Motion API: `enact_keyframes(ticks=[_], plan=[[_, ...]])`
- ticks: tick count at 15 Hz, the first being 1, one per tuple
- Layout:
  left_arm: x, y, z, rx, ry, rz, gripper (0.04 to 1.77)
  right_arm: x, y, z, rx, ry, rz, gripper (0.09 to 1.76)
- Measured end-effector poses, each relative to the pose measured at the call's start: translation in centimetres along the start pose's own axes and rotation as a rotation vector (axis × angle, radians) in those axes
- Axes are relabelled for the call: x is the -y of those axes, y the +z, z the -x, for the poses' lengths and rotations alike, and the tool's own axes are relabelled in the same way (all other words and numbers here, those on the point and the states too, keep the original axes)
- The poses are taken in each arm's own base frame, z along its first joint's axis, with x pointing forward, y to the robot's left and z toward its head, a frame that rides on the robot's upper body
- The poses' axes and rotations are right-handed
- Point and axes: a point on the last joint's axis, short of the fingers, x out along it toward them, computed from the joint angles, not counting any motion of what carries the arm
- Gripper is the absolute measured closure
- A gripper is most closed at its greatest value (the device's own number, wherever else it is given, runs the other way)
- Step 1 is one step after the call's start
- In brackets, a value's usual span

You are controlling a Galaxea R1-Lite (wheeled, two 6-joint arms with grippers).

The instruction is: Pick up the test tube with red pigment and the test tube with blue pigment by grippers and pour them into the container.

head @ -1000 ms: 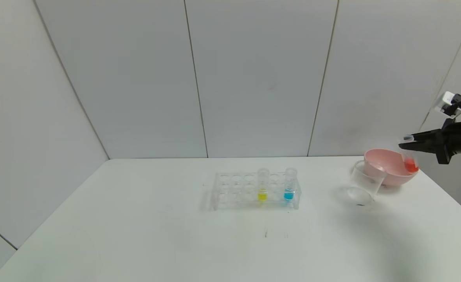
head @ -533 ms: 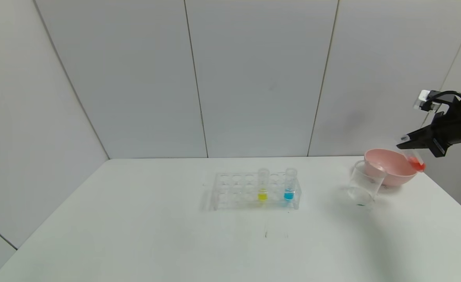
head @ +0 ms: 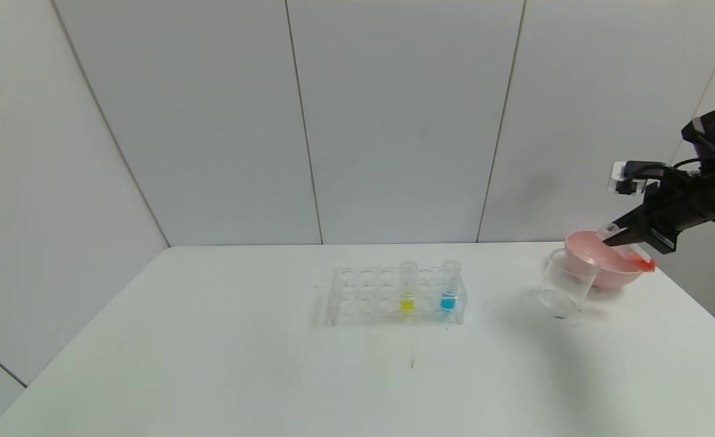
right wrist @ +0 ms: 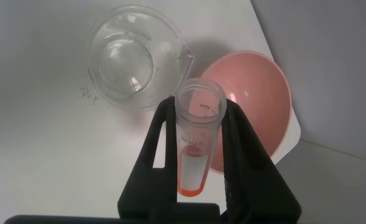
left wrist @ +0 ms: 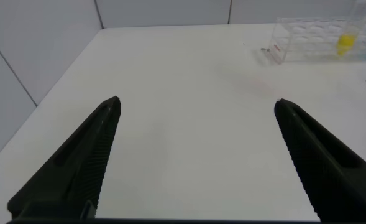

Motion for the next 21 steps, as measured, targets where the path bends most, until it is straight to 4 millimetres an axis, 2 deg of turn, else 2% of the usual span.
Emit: enact_keyframes(ticks=[10, 21], plan=[[0.0, 0.0, 0.0, 0.0, 0.0, 0.0, 0.05, -2.1, 3.1, -1.3, -0.191, -0.03, 0.156, 1.36], [0.0, 0.0, 0.0, 0.0, 0.0, 0.0, 0.05, -3.6, 5.6, -2.1, -0.37, -0.099, 0.296, 1.36]])
